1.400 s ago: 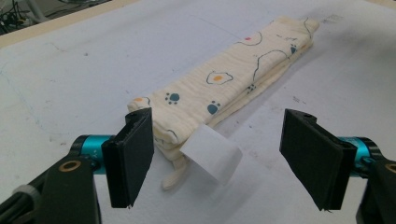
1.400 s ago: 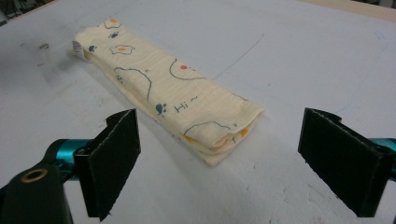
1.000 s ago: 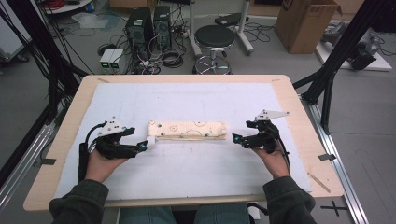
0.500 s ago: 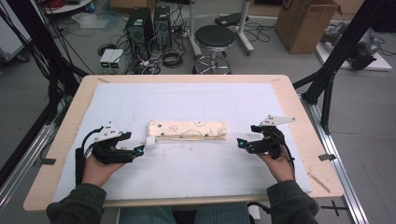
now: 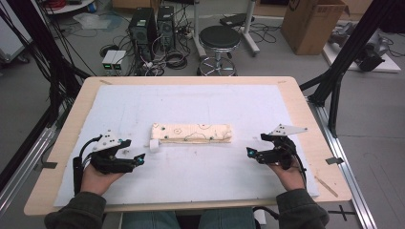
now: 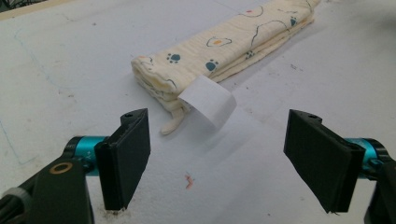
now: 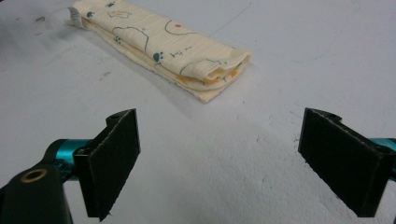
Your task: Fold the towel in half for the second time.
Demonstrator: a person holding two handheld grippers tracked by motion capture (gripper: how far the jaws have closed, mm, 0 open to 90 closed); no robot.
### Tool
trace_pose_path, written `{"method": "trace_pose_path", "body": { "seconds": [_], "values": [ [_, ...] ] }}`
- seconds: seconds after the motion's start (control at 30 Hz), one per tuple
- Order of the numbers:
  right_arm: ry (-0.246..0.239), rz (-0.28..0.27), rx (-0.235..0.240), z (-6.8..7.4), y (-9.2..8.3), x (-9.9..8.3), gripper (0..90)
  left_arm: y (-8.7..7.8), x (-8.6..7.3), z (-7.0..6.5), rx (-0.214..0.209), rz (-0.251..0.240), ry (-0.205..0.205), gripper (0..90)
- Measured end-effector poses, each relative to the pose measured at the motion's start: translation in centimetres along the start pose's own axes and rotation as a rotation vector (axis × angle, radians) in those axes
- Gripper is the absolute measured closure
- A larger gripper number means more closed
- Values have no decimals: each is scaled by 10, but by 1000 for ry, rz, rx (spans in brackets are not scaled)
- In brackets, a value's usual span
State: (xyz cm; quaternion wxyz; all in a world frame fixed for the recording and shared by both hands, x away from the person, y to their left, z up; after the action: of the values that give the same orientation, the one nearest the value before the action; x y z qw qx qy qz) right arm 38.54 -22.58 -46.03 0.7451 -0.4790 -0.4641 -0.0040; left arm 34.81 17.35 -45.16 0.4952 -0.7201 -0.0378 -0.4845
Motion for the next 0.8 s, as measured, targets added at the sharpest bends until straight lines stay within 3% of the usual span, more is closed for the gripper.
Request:
{"method": "trace_pose_path", "body": {
  "seconds": [0.8],
  "values": [
    [16, 19, -16, 4, -16, -36, 121, -16, -27, -8, 9, 3, 2, 222]
  ]
}}
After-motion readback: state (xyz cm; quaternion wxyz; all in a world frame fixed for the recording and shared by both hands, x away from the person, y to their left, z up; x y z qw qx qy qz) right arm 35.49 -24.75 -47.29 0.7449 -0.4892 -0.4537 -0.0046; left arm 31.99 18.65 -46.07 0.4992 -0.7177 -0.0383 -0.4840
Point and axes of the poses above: each handheld gripper's, and its own axes: y roughly forward along the jaws, x roughly out of its top, z roughly to its left, the point moved 10 cm from there along y, roughly forward along the jaws, and after that the axes turned 12 degrees about z, right-handed, at the moved point
